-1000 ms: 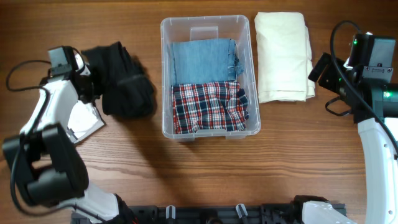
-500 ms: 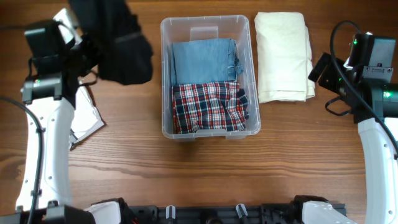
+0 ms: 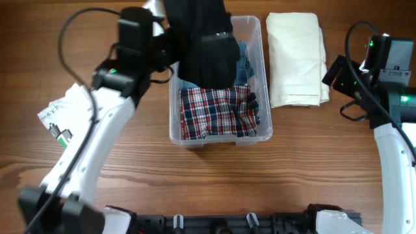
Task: Pack container
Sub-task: 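Lift the black garment with the left gripper and carry it into the bin, then release the black garment on top and move the left gripper to the white package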
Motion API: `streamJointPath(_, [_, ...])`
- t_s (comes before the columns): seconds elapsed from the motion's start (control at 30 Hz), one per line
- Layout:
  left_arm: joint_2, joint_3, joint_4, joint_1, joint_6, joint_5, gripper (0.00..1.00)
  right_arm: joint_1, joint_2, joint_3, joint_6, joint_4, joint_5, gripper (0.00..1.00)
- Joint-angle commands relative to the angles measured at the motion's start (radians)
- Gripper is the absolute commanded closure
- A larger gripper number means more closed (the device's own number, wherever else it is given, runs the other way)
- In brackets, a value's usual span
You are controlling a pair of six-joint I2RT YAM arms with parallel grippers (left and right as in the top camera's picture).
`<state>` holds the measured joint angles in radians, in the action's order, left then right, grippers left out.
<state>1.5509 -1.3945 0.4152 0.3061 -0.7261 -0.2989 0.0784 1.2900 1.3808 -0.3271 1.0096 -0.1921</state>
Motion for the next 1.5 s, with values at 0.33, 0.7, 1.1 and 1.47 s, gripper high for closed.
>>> streamJointPath(0.33, [0.272,-0.028,-0.077,0.078,-0.092,0.027,0.96,0.002,-0.004,0.006,0.013,-0.003,-0.01,0.0])
streamJointPath(0.7, [0.294,-0.028,0.017,0.078,0.043,0.103,0.67,0.002,-0.004,0.006,0.012,-0.003,-0.01,0.0])
streamJointPath(1.1, [0.263,-0.037,0.071,0.075,0.197,0.232,0.23,0.002,-0.004,0.006,0.012,-0.003,-0.01,0.0])
streamJointPath(1.47, [0.036,-0.047,0.208,0.039,0.198,0.36,0.12,0.002,-0.004,0.006,0.013,-0.003,-0.01,0.0])
